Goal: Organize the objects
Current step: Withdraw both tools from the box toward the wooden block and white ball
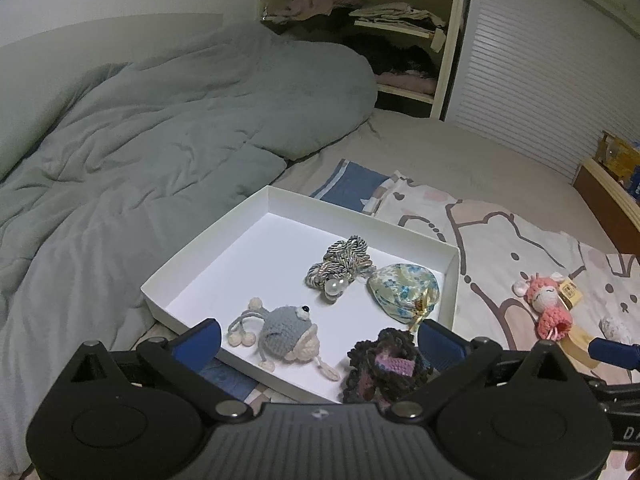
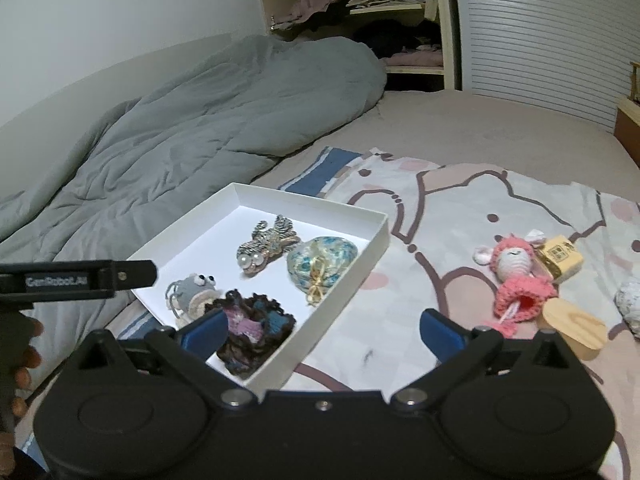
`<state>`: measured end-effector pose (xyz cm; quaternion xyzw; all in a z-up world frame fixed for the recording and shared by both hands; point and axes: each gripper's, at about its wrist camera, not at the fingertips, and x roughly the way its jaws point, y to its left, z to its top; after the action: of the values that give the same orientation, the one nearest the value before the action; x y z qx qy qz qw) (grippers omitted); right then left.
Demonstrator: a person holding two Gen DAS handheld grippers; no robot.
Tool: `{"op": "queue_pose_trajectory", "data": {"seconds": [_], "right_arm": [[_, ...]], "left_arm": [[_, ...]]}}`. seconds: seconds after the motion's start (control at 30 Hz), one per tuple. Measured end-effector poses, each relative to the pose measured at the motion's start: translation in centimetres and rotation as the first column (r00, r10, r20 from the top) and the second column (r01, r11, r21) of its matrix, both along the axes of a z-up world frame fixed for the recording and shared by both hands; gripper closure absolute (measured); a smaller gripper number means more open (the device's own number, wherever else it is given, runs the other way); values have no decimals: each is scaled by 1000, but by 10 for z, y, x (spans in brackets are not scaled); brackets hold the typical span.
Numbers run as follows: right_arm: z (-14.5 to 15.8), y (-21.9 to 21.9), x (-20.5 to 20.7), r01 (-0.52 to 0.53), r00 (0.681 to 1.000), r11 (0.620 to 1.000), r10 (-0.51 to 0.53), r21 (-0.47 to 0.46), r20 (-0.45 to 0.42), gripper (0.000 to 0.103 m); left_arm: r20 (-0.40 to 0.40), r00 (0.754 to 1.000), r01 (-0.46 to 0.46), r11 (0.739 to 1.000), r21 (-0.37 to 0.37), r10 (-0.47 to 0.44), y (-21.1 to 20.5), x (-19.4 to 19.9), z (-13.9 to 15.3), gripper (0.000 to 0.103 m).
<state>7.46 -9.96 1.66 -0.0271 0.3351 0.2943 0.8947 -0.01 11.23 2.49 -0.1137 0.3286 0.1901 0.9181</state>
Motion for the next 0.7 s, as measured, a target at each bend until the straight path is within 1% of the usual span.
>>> {"op": "queue_pose_trajectory", "data": {"seconds": [0.37, 0.7], "right_arm": [[5, -29, 0, 28, 1000, 999, -28, -19, 12, 0], [11, -51, -1, 28, 999, 999, -27, -24, 22, 0]], "left_arm": [[-10, 1000, 17, 1000, -17, -17, -17, -18, 3, 0], [-9, 999, 35, 999, 1, -35, -38, -29, 4, 0]]}}
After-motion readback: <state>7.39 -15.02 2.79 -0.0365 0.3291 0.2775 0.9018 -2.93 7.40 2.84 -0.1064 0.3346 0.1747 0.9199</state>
